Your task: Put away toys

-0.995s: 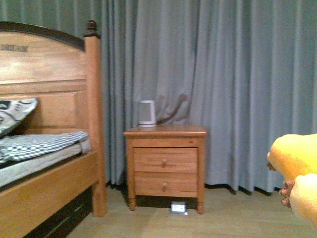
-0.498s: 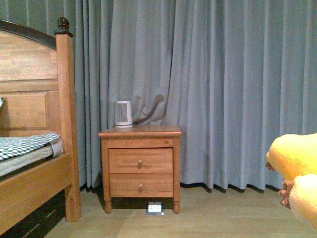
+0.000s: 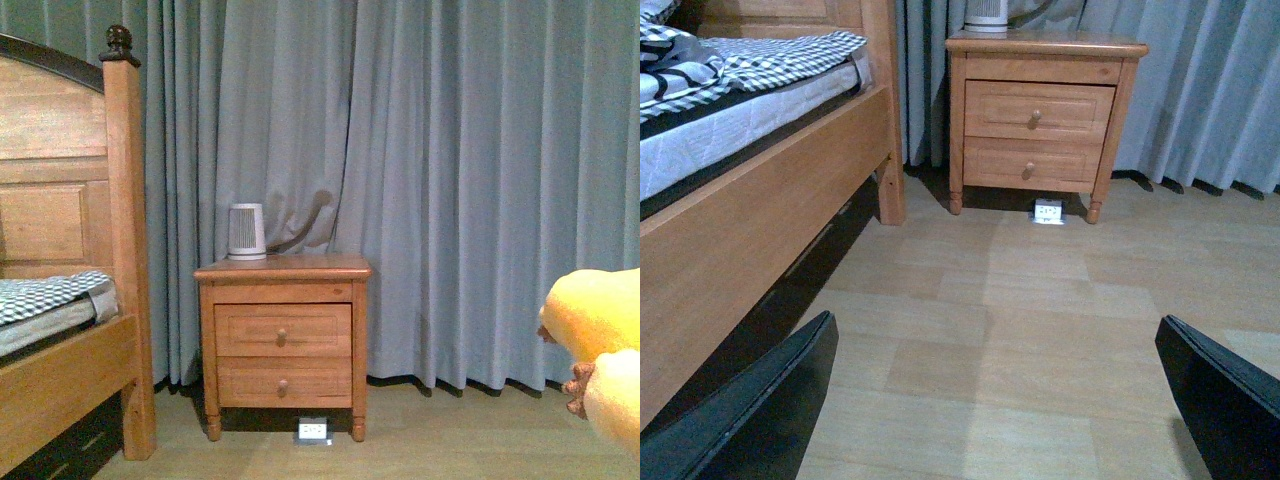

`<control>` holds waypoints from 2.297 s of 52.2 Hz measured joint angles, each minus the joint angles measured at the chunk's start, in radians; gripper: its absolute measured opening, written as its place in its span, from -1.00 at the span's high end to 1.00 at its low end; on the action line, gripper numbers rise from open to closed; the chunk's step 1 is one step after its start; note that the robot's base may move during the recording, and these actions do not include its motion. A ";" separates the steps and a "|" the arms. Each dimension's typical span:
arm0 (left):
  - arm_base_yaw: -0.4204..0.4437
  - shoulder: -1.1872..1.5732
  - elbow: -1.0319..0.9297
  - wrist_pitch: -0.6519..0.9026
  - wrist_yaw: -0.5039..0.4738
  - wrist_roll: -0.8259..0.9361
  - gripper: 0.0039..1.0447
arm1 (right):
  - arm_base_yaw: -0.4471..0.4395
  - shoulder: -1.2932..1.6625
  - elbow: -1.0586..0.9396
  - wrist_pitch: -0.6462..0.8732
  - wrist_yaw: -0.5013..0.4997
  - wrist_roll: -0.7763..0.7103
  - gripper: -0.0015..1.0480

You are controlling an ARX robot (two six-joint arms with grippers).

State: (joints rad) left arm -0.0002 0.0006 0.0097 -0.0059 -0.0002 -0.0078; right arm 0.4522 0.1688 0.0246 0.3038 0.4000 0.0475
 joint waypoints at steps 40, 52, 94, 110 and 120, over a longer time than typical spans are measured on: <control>0.000 0.000 0.000 0.000 0.000 0.000 -0.89 | 0.000 0.000 0.000 0.000 0.001 0.000 0.63; 0.000 0.000 0.000 0.000 0.000 0.000 -0.89 | 0.000 0.000 0.000 0.000 0.001 0.000 0.63; 0.000 0.000 0.000 0.000 -0.002 0.000 -0.89 | 0.002 0.001 0.000 0.000 -0.002 0.000 0.63; -0.001 0.000 0.000 0.000 0.001 0.000 -0.89 | 0.000 0.001 0.000 0.000 0.003 0.000 0.63; -0.001 0.000 0.000 0.000 0.000 0.000 -0.89 | 0.000 0.001 0.000 0.000 0.003 0.000 0.63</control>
State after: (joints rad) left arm -0.0010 0.0006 0.0097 -0.0059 -0.0002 -0.0078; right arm 0.4522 0.1696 0.0246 0.3035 0.4034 0.0475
